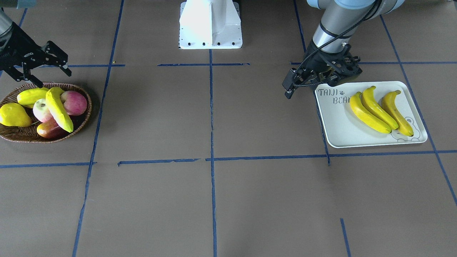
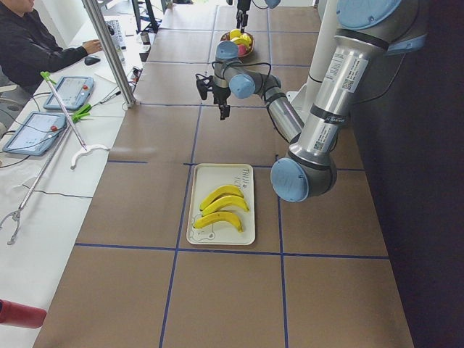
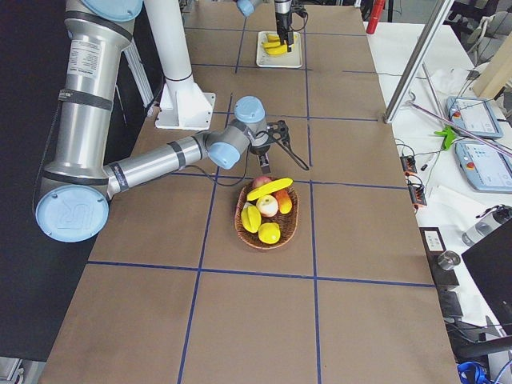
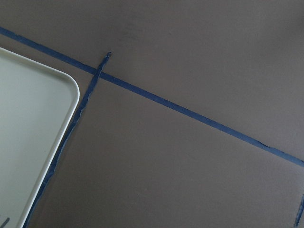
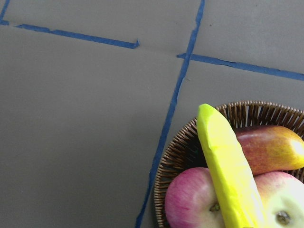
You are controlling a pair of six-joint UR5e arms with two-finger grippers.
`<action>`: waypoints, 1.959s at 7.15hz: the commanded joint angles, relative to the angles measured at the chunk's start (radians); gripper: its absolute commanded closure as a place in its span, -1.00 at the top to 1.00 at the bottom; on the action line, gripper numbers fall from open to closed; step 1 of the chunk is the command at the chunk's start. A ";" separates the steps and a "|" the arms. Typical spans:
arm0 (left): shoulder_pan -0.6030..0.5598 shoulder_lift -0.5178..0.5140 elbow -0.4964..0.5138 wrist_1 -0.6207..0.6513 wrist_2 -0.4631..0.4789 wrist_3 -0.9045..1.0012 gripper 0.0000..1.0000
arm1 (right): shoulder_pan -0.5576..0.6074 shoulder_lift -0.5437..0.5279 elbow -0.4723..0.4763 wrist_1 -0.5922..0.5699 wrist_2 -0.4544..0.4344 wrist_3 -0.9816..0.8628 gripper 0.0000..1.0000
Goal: Transfer all bananas from basket to plate
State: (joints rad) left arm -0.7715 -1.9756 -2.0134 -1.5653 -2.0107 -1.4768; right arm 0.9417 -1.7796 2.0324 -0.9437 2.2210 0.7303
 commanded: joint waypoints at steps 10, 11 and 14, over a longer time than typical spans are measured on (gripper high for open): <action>0.031 -0.020 -0.004 -0.013 0.000 -0.043 1.00 | -0.038 0.005 -0.167 0.108 -0.026 -0.034 -0.81; 0.031 -0.020 -0.005 -0.013 0.000 -0.043 1.00 | -0.035 -0.001 -0.164 0.112 -0.027 -0.048 -0.99; 0.031 -0.040 -0.010 -0.013 0.000 -0.045 1.00 | 0.043 -0.026 -0.099 0.114 -0.023 -0.048 -1.00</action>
State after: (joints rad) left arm -0.7405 -2.0061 -2.0192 -1.5785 -2.0111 -1.5218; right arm 0.9511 -1.7889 1.8912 -0.8301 2.1970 0.6826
